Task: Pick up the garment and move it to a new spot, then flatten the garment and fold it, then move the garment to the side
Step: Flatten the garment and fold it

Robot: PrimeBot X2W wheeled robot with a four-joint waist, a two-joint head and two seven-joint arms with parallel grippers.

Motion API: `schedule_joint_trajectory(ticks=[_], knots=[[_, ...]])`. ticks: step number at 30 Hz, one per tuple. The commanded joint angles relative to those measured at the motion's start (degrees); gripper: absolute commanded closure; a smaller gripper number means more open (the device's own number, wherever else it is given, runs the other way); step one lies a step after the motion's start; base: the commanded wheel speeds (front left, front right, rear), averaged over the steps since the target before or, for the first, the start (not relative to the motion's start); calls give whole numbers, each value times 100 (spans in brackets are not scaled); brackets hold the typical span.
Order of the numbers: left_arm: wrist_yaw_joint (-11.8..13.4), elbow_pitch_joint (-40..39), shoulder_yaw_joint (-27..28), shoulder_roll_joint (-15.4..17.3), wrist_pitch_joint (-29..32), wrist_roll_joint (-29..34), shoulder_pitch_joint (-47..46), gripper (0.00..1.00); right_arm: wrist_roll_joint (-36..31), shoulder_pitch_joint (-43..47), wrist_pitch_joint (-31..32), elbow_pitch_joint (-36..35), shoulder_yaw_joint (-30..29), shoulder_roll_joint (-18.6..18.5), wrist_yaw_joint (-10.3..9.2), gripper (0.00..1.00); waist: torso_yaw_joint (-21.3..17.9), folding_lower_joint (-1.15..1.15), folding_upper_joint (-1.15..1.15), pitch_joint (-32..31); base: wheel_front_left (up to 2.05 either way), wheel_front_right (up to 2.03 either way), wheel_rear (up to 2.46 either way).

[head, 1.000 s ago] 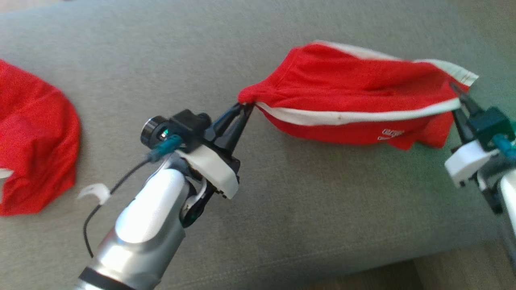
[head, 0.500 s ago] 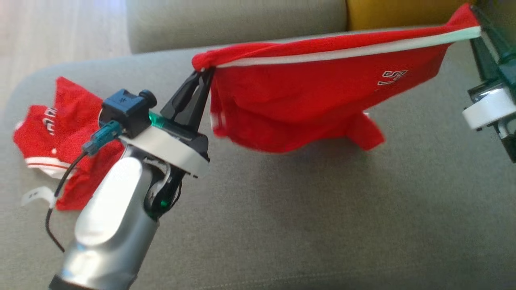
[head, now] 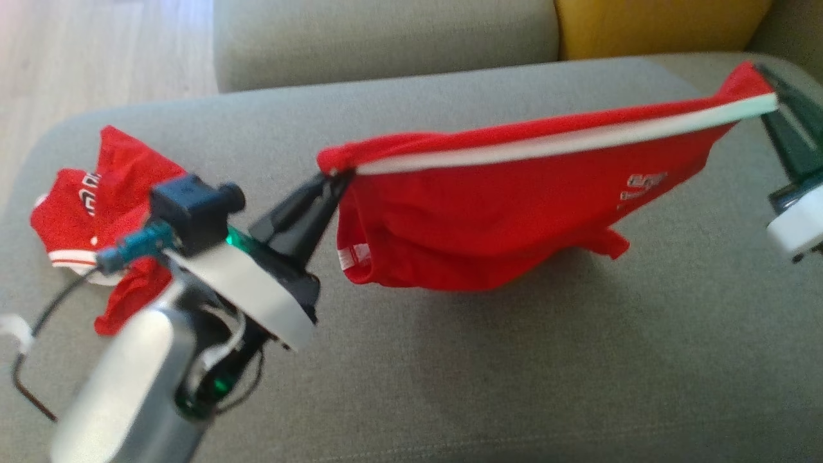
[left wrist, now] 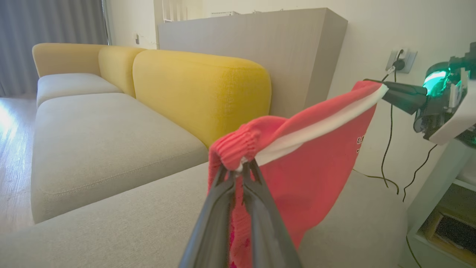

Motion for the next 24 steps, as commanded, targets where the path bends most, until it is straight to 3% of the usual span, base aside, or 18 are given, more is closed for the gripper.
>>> schedule_joint_trajectory(ticks=[1, 7, 12, 18, 24], knots=[[53, -241, 331, 238, 80, 52, -493, 100, 56, -286, 99, -214, -35, -259, 37, 100, -33, 0, 0, 163, 0, 0, 0], [-4, 98, 487, 266, 469, 85, -1718, 100, 430, -1560, 340, -149, 475, -397, 37, 100, -92, 0, 0, 1015, 0, 0, 0], [-116, 1054, 610, 165, 399, 284, -3276, 100, 617, -3415, 110, 818, 932, -171, 37, 100, -148, 0, 0, 1843, 0, 0, 0], [-118, 2393, 742, -4, -519, 862, -4960, 100, -95, -5242, -918, 2443, 633, 505, 37, 100, -129, 0, 0, 2349, 0, 0, 0], [-212, 3323, 578, -271, -1403, 1039, -5524, 100, -695, -5517, -1708, 3633, 509, 1058, 37, 100, 16, 0, 0, 2444, 0, 0, 0]])
